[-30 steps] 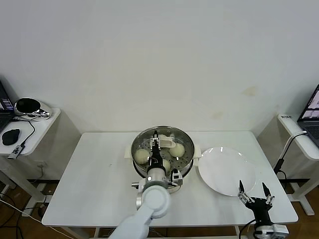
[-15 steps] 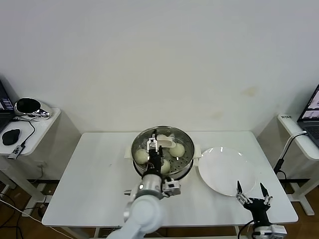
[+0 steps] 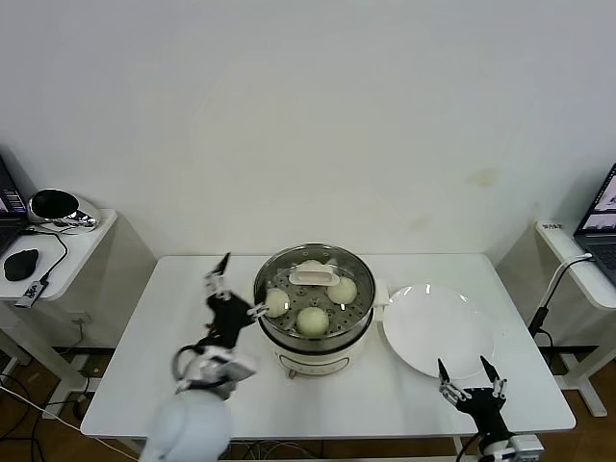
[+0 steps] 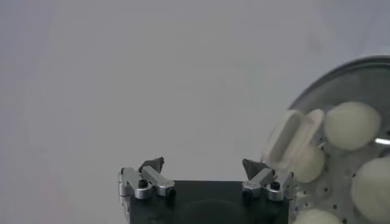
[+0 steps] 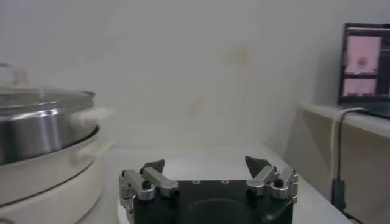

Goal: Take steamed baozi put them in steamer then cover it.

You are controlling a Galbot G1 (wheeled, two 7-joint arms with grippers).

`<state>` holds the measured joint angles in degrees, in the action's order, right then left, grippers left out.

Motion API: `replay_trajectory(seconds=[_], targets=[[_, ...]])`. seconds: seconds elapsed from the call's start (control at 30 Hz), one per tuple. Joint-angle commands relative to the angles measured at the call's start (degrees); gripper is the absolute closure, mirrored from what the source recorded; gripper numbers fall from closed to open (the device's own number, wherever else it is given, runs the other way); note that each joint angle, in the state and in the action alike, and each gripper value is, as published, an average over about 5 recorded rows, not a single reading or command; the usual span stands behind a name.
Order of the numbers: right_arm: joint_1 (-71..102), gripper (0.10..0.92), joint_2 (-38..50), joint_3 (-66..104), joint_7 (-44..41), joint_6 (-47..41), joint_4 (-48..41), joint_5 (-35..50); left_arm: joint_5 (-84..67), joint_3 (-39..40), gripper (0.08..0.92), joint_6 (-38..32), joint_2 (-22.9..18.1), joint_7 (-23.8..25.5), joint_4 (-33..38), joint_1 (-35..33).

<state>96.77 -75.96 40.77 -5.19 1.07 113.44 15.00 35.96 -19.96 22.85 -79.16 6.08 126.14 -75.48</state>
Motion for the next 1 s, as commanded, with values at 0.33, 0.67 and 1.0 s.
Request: replay_trajectory(seconds=[0.33, 0.67, 1.0], targets=[[5.8, 0.203, 5.2, -3.4, 1.1, 0.4, 2.2, -1.1, -31.8, -13.1, 0.177, -14.5, -3.6, -8.7, -5.3, -28.8], [6.0, 0.203, 3.8, -2.1, 1.7, -5.5, 5.7, 0.3, -31.0, -12.5, 0.177, -13.7, -4.6, -8.2, -2.4, -31.4], [6.1, 0.203, 2.8, -3.0, 2.8, -6.5, 6.0, 0.4, -31.0, -12.6, 0.177, -10.8, -4.5, -7.5, -0.1, -31.8]])
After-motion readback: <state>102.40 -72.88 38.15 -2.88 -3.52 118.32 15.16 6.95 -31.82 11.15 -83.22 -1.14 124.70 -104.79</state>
